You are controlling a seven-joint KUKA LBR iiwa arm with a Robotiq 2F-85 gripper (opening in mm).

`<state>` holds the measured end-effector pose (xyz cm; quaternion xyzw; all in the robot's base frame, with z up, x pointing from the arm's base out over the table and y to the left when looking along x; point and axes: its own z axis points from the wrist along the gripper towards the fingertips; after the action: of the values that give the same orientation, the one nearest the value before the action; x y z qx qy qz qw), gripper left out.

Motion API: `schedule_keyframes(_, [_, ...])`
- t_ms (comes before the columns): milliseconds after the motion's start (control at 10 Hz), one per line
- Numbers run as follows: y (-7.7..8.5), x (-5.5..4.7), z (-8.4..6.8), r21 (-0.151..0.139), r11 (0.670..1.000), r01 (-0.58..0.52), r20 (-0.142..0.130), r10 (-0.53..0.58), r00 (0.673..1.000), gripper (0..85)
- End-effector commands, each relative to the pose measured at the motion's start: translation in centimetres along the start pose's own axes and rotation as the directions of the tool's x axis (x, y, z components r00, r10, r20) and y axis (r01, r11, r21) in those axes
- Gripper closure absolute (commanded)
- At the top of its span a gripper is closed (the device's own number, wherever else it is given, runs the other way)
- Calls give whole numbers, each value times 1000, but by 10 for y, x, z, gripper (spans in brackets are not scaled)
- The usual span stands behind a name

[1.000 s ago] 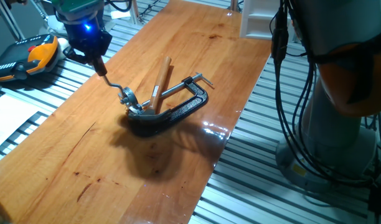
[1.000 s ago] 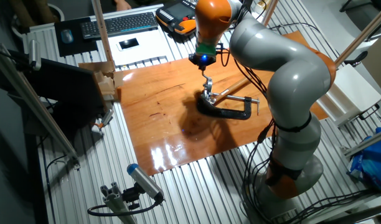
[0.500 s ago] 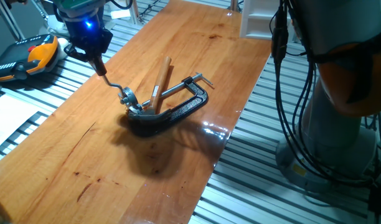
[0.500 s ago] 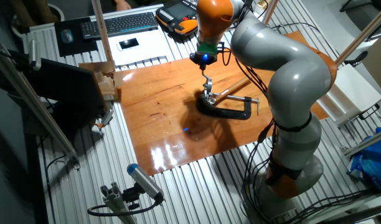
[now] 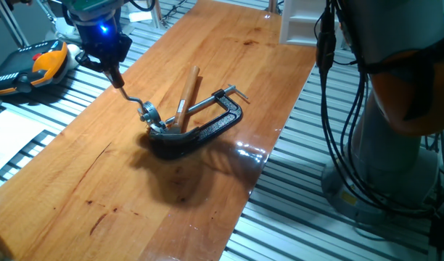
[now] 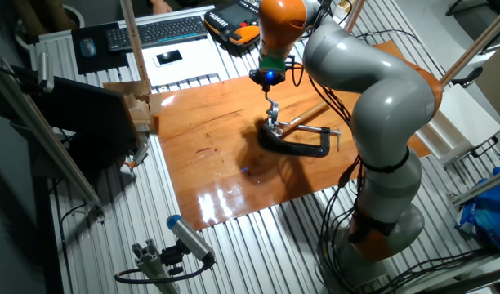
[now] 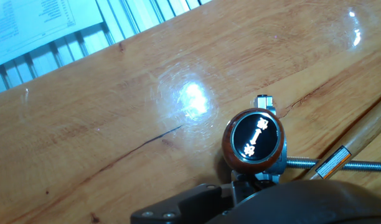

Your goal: Push down the lever

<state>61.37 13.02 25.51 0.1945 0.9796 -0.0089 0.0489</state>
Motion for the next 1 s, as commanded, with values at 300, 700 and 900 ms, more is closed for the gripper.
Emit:
schedule_keyframes(300, [0, 0, 1, 0, 1000, 11, 0, -11, 1000, 850])
schedule_keyframes(700, [0, 0, 1, -32, 998, 60, -52, -62, 997, 850])
schedule_keyframes(900, [0, 0, 1, -36, 996, 83, -48, -84, 995, 850])
